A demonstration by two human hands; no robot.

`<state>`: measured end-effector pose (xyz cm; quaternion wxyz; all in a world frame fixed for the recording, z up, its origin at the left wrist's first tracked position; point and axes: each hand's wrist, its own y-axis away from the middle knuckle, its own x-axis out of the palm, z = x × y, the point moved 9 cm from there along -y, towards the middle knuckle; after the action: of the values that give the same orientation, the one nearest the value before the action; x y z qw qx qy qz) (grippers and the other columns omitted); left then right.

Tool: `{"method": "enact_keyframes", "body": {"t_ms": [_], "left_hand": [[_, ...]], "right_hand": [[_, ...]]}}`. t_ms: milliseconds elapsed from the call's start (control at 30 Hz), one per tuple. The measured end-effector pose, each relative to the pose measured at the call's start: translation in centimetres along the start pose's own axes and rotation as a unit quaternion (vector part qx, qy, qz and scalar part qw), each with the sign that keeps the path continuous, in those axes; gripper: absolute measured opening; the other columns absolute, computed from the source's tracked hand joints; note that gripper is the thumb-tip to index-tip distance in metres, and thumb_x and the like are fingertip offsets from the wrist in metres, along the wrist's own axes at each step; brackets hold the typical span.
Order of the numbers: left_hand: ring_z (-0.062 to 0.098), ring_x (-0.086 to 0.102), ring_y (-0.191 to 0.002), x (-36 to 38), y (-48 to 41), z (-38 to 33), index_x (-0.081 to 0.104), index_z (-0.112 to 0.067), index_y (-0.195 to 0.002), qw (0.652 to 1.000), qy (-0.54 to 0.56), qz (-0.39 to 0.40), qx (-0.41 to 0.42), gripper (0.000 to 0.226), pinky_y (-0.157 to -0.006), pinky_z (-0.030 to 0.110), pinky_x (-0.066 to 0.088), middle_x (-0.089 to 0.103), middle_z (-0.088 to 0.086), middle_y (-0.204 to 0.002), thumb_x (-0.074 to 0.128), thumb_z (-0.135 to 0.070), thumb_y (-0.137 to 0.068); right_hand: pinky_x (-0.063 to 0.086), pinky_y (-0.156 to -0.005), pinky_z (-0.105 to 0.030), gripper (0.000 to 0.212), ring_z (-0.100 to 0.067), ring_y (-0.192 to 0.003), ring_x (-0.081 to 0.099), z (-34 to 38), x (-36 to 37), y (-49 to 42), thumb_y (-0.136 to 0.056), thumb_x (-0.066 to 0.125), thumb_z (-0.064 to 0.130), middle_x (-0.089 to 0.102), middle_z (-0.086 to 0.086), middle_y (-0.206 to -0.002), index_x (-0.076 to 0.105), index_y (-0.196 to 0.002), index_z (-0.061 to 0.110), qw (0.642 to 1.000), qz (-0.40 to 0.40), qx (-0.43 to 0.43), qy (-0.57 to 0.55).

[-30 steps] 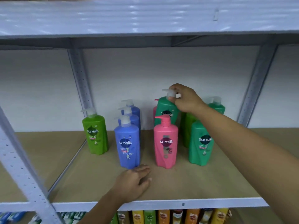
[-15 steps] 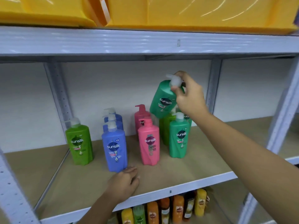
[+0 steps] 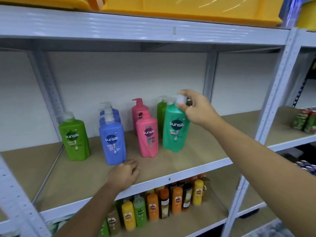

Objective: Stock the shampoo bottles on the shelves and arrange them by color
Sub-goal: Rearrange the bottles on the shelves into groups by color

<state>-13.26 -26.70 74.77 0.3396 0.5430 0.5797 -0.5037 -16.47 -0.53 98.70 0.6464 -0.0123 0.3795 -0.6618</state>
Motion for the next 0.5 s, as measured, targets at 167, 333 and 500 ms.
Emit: {"method": "enact_keyframes", "body": {"t_ms": [167, 333, 500], "left_hand": [[0.022, 0.060, -0.117, -0.1, 0.2, 0.2, 0.064, -0.016, -0.119, 1.000, 0.001, -0.009, -0.005, 0.078, -0.089, 0.038, 0.052, 0.063, 0.001, -0.130, 0.015, -0.062, -0.080], [0.023, 0.060, -0.116, 0.0, 0.1, 0.5, 0.064, -0.017, -0.120, 1.000, -0.004, 0.002, -0.014, 0.068, -0.088, 0.038, 0.053, 0.063, -0.001, -0.131, 0.023, -0.059, -0.086], [0.020, 0.057, -0.122, 0.3, -0.3, 0.7, 0.062, -0.020, -0.128, 1.000, -0.005, -0.006, -0.010, 0.039, -0.093, 0.035, 0.049, 0.059, -0.004, -0.139, 0.045, -0.043, -0.101]], "right_hand": [[0.054, -0.068, -0.021, 0.034, -0.019, -0.103, 0.064, -3.4, 3.9, 0.8, -0.096, 0.064, 0.017, 0.064, 0.000, -0.118, 0.060, -0.128, 0.025, 0.997, 0.060, 0.027, 0.029], [0.052, -0.088, -0.034, 0.038, -0.019, -0.108, 0.056, -5.1, 5.5, 0.4, -0.099, 0.059, 0.017, 0.057, 0.001, -0.122, 0.056, -0.135, 0.025, 0.994, 0.079, 0.055, 0.057], [0.051, -0.091, -0.037, 0.039, -0.019, -0.110, 0.055, -6.4, 6.0, -0.7, -0.101, 0.054, 0.019, 0.057, -0.001, -0.129, 0.053, -0.139, 0.029, 0.991, 0.088, 0.079, 0.066]]}}
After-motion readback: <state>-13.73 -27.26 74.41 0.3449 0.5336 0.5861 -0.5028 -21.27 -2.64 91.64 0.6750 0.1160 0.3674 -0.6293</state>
